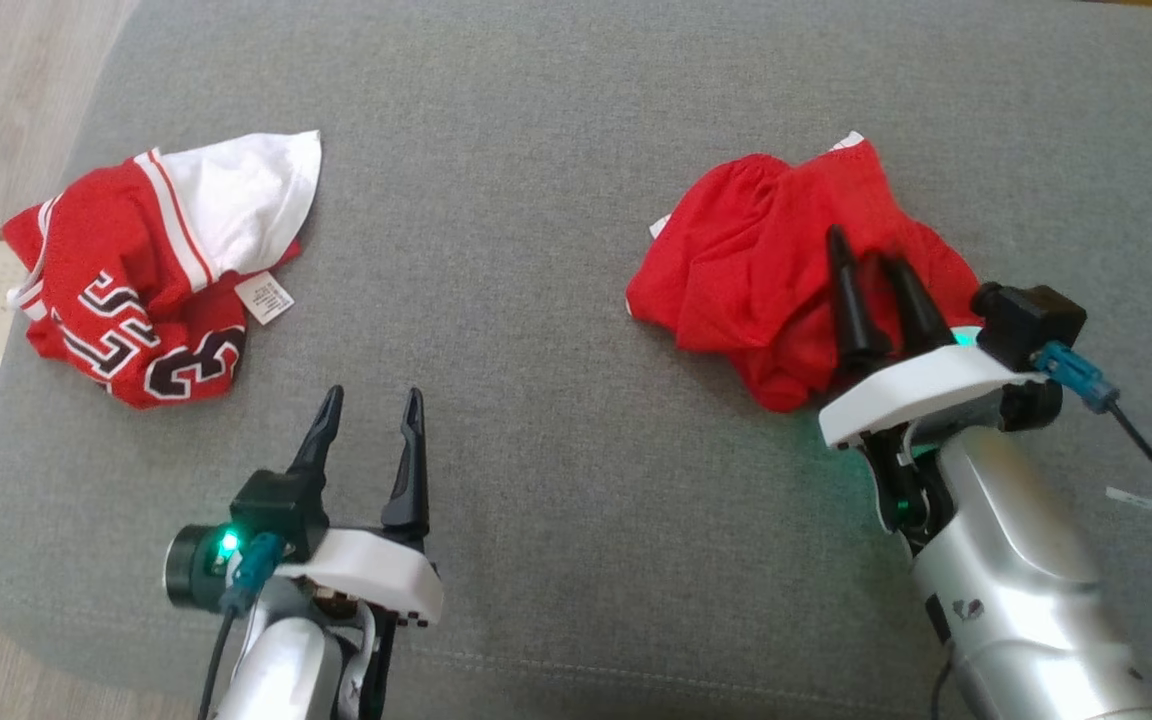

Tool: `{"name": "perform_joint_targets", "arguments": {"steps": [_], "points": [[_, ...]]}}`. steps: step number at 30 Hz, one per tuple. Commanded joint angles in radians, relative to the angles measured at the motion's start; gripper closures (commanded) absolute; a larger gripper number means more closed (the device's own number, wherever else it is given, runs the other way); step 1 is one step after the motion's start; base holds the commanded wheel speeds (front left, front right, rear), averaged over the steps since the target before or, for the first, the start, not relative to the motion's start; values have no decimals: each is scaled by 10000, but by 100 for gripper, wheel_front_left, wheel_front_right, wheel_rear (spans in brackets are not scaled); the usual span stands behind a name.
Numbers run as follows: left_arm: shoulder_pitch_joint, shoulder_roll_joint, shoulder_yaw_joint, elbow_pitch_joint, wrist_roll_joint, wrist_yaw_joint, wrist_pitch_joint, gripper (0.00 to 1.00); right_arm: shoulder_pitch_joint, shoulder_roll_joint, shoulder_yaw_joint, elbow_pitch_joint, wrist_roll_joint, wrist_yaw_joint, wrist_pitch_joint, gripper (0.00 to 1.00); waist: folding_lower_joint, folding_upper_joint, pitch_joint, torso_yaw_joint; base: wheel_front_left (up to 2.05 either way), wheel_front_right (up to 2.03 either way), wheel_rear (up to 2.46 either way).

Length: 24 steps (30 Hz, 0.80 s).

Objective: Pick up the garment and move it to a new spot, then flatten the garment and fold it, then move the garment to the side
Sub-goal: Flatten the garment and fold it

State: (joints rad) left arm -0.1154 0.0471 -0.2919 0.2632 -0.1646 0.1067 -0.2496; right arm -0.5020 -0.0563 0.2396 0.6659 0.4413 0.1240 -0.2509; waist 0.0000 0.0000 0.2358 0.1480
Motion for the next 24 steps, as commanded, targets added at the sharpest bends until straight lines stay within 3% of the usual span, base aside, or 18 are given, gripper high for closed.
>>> {"name": "perform_joint_targets", "arguments": {"steps": [1,2,8,13,24], "points": [[-332,32,231,-274,-53,51,-122,0,-239,61,196,-409,-10,67,-106,80,0,0,-21,-8,0,0,0],[-336,32,215,-265,-57,52,-122,0,-235,61,155,-501,-37,67,-106,100,0,0,-34,-11,0,0,0],[-260,32,120,-123,-142,55,-122,0,-156,61,-305,-911,-262,67,-107,100,0,0,-213,-29,0,0,0],[-206,32,153,-96,-124,70,-122,0,-344,-41,-1416,-1803,-635,67,-107,100,0,0,-391,-157,0,0,0],[-25,32,30,-66,-328,62,-122,0,-1823,-1666,-2587,-3108,-1220,67,86,100,0,0,-617,-618,0,0,0]]}}
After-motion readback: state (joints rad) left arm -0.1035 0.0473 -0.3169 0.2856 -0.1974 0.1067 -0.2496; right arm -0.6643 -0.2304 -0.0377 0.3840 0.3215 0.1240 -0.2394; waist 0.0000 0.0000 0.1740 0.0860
